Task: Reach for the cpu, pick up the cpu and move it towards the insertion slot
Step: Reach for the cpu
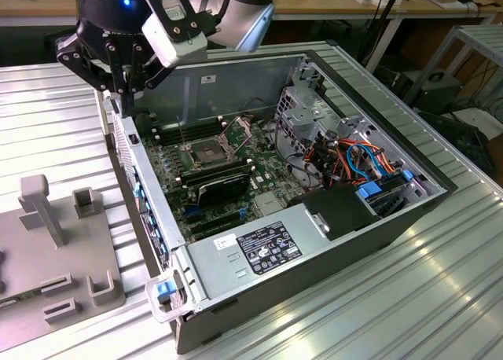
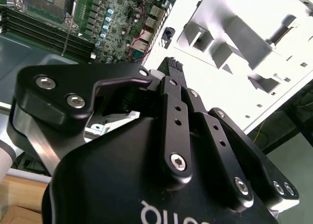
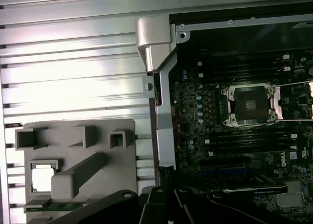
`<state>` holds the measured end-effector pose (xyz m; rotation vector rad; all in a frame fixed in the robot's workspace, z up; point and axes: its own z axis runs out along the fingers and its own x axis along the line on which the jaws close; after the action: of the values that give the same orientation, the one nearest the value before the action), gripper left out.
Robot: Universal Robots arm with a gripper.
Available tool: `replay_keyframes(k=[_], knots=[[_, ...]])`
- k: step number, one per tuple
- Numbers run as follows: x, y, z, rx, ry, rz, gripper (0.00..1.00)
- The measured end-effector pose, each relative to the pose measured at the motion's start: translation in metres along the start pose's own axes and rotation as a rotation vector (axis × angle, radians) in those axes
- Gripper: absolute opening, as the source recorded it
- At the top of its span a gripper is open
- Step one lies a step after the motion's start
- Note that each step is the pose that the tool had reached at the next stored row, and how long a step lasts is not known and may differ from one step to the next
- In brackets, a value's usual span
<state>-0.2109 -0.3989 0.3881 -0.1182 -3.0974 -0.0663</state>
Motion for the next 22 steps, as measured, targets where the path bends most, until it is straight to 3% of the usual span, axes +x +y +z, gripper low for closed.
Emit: replay_keyframes(k=[5, 8, 10, 16, 18, 22], knots=[[0.007, -0.0005, 0.0005, 0.0, 0.0014, 0.0, 0.11], [0.0245, -0.0019, 0.0019, -0.0003, -0.0009, 0.0, 0.11], [0.0323, -0.0025, 0.0025, -0.0007, -0.0081, 0.0, 0.11], [0.0494, -0.0039, 0.0037, 0.0074, -0.05, -0.002, 0.11], [0.0548, -0.0043, 0.0042, 0.0072, -0.0549, -0.002, 0.11], [0.0676, -0.0053, 0.005, 0.0068, -0.0549, -0.002, 0.11]])
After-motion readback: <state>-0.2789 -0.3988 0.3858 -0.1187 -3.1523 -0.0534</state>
